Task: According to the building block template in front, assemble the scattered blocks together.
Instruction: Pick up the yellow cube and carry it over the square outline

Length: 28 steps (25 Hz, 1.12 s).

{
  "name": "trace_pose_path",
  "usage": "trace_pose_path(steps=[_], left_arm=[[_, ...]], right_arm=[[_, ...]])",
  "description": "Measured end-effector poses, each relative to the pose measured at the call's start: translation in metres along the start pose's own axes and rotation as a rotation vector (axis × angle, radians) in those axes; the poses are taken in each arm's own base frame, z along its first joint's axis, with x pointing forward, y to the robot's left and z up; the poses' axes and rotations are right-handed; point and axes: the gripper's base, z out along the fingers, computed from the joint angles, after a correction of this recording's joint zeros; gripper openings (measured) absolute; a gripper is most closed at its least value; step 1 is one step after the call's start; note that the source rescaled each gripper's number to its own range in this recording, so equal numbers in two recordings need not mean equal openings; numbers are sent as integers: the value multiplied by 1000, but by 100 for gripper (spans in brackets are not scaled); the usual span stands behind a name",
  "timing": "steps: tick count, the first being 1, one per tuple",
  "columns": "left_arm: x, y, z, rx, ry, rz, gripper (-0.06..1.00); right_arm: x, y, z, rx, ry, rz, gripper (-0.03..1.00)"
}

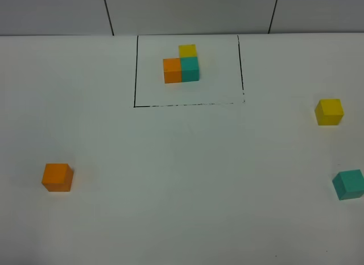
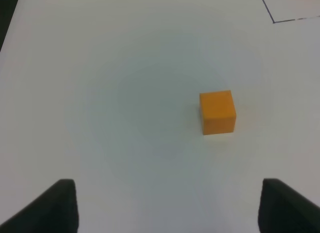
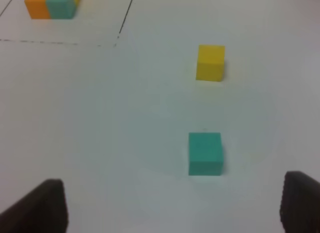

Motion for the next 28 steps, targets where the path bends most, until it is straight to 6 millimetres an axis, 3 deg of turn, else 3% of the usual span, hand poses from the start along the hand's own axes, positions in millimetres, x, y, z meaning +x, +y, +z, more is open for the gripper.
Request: trace_pose_path(steps=[28], left_arm=[[0,0,0,0,0,0,72]], right_arm=[[0,0,0,-2,0,1,73]])
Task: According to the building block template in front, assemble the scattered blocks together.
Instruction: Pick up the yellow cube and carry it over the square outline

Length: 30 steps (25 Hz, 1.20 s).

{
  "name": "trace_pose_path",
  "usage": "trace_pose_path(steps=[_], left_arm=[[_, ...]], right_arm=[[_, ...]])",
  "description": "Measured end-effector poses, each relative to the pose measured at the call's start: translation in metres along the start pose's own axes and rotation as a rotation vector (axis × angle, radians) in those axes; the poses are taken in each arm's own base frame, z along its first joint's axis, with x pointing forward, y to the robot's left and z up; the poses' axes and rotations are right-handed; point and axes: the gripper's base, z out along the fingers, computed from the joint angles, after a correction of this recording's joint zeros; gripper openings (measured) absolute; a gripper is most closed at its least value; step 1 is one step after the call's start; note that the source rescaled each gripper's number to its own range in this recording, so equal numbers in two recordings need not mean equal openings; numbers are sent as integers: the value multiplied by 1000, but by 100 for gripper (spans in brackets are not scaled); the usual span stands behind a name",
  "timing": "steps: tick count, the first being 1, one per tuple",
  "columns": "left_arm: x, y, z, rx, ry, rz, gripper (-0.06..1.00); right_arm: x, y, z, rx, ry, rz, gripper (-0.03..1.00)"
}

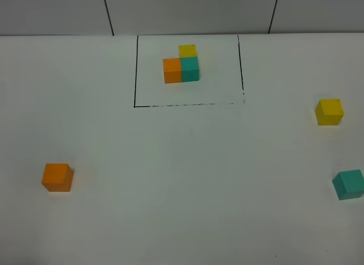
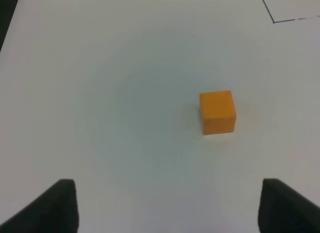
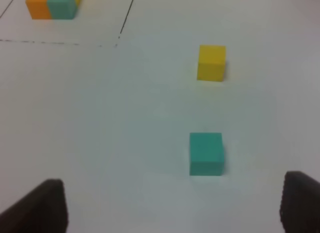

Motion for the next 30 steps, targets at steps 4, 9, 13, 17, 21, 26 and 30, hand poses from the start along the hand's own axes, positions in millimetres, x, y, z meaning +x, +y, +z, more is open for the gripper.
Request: trace_pose_path(steps=[4,9,13,17,21,26,30], left_arm=[[0,0,0,0,0,0,72],[0,0,0,0,0,-3,72],[0,0,0,0,0,-3,72],[0,0,0,0,0,-3,72],[0,0,0,0,0,-2,72],[0,0,0,0,0,-2,72],[0,0,0,0,0,-2,72]], right_arm=[[0,0,0,1,0,0,73],[0,0,0,2,0,3,73],[-7,-3,2,20,-7,38,64],[-45,-13,25,49,16,95,59],[-87,-26,81,53,212,124,71],[-121,-43,175,28,477,96,92],[-128,-54,248,11,614,87,97]])
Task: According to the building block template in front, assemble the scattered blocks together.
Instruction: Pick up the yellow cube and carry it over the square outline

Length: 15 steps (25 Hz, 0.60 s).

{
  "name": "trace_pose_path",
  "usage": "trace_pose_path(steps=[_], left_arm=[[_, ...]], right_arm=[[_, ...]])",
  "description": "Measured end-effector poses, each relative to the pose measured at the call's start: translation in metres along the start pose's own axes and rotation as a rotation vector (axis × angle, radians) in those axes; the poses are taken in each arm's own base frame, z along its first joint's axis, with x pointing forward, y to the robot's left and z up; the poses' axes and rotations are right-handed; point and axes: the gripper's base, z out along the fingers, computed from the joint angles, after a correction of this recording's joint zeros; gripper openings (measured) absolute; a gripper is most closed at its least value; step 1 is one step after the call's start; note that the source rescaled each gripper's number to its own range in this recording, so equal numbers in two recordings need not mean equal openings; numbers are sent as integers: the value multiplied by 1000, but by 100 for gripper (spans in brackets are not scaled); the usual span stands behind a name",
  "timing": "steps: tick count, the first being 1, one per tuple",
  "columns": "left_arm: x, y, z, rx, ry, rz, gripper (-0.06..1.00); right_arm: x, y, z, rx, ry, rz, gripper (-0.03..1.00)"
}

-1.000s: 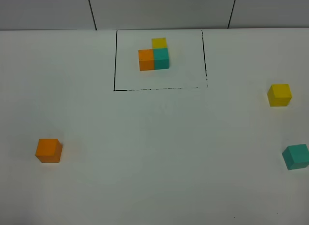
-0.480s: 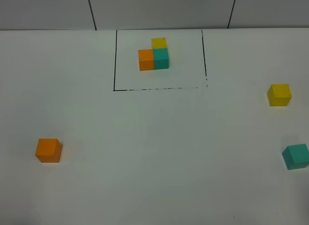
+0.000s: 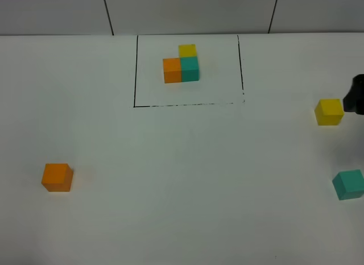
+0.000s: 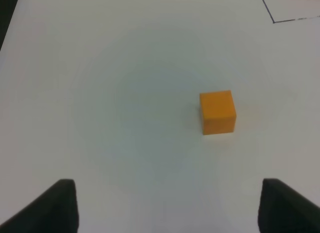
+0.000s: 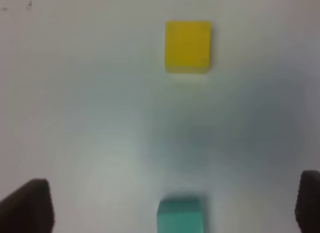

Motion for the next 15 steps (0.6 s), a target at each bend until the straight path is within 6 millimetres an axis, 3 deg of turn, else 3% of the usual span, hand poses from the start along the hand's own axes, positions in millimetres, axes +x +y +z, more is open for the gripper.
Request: trace_pose_path(steps=[7,15], left_arm=[[0,0,0,0,0,0,72],[0,0,0,0,0,0,72]], right_arm=[[-45,-9,89,-14,147,-32,97],[-59,-16,164,-22,236,-23,97]])
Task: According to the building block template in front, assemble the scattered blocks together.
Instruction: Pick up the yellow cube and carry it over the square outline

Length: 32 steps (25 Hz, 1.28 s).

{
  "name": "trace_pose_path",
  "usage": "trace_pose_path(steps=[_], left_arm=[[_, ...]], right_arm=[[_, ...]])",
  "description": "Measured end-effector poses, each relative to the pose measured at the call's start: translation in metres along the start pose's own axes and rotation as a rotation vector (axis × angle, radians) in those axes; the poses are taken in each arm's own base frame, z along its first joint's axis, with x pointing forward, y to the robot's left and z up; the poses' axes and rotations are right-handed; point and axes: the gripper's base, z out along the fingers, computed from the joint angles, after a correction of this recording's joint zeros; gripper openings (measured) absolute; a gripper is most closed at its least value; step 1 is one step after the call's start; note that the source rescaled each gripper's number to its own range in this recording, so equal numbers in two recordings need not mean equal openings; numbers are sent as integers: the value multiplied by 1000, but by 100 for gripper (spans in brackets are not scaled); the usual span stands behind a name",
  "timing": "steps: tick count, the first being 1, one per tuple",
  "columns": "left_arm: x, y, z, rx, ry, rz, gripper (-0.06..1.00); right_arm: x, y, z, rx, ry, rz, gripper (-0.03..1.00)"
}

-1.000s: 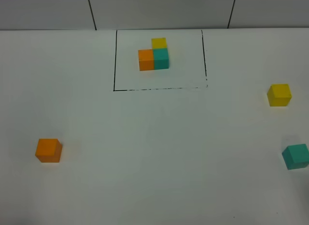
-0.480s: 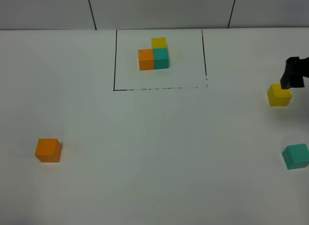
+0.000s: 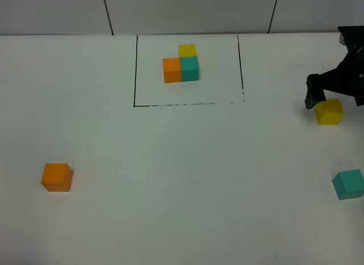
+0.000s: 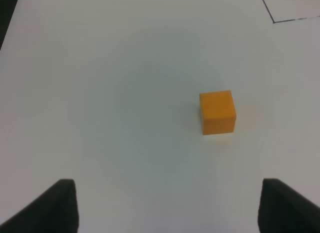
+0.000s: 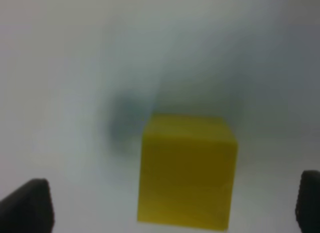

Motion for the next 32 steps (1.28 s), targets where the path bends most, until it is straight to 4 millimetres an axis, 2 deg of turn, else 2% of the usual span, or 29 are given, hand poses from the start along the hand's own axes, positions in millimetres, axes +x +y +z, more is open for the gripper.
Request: trace_pose_path(steps=[7,11,14,16,19,22,23,24,28,32], left_arm=[[0,0,0,0,0,0,72],[0,0,0,0,0,0,72],[0,0,0,0,0,0,72],[0,0,0,0,0,0,72],[0,0,0,0,0,0,72],[0,0,0,0,0,0,72],[0,0,0,0,0,0,72],[0,0,0,0,0,1,72],[0,0,0,0,0,1,72],[0,0,0,0,0,1,72]], right_arm=[[-1,-3,34,2,12,9,96],[-1,-3,43,3,16,9,94],[-2,-4,44,5,14,8,88],[-2,-4,45,10,18,1,80],[-2,-6,45,20,22,-1,59],[0,-7,45,36,41,-6,26],[1,-8,45,42,49,-9,10],[1,-8,45,46,54,-10,0],[1,0,37,53,66,-64,1],[-6,33,5,65,37,-318,1]])
